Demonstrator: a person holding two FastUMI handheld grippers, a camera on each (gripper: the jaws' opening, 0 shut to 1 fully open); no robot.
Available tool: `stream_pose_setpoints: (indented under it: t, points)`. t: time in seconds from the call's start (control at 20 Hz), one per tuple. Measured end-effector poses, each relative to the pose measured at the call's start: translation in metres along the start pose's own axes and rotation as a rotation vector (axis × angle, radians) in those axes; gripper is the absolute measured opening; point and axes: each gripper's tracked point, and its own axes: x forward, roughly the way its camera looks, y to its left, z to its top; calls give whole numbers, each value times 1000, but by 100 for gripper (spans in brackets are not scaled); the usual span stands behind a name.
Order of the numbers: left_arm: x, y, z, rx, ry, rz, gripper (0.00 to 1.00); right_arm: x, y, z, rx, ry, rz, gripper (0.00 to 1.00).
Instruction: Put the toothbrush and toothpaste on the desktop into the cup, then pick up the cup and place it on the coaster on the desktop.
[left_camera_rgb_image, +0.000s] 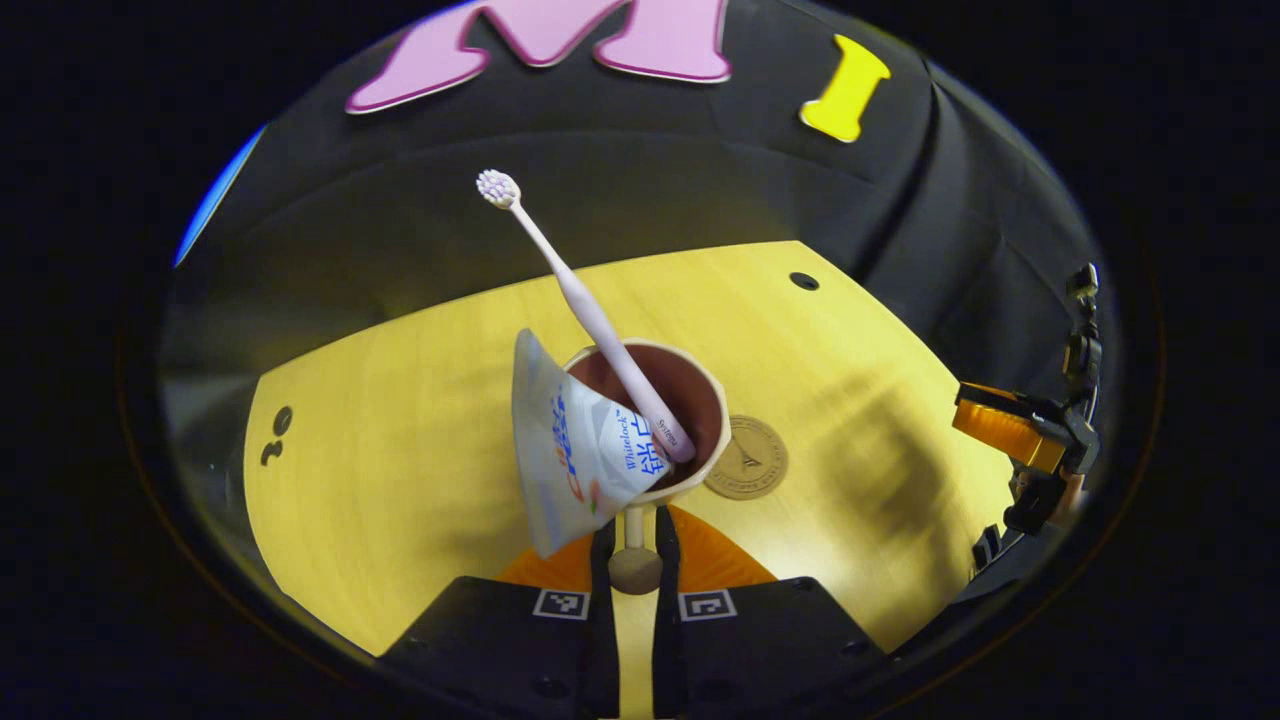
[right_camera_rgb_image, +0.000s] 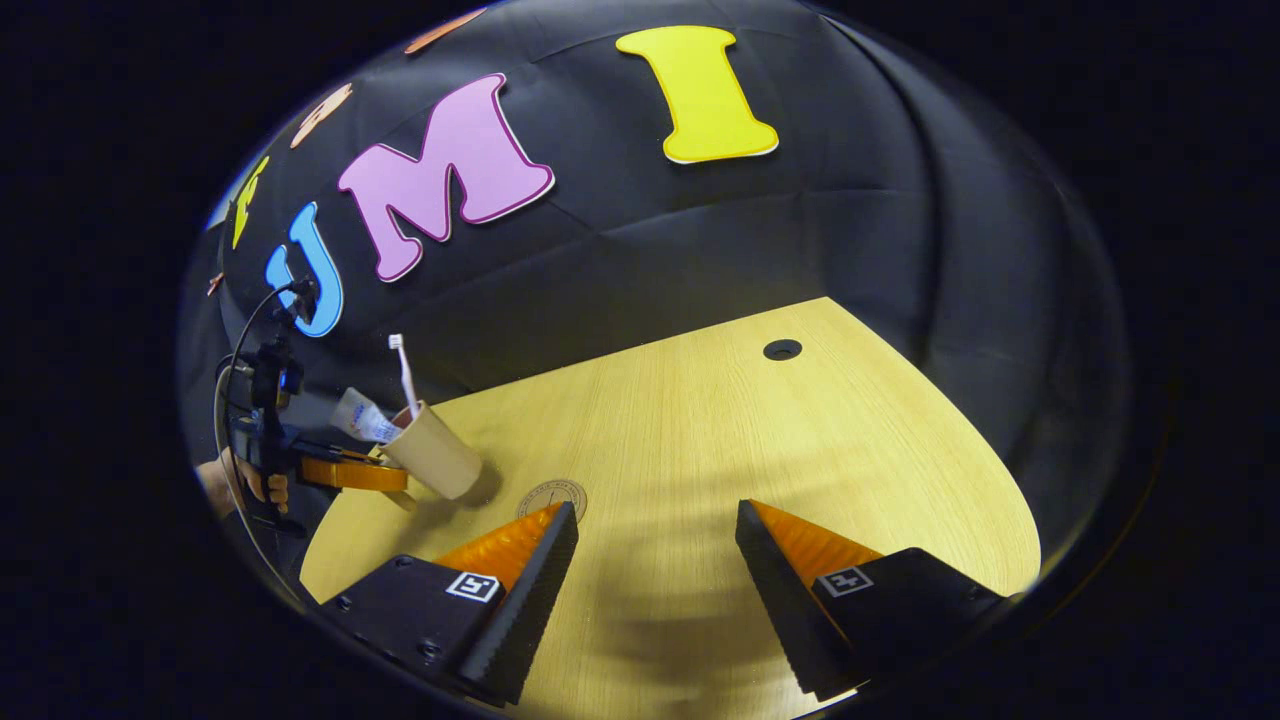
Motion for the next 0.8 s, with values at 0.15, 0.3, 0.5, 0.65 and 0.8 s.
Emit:
stream_pose_setpoints:
  t: [0.15,0.3,0.5,0.65,0.8]
  points:
    - [20,-35,0,14,4,-44,18,2,2,-4,5,8,12,98]
    - [37,-59,-3,34,13,-66,18,3,3,-5,10,10,25,98]
    - [52,-68,-7,78,41,-46,18,4,5,-6,28,9,41,98]
    - [55,-71,-8,75,50,-56,18,4,3,-6,27,5,41,98]
    - [58,-71,-9,82,53,-52,20,3,4,-9,38,13,44,98]
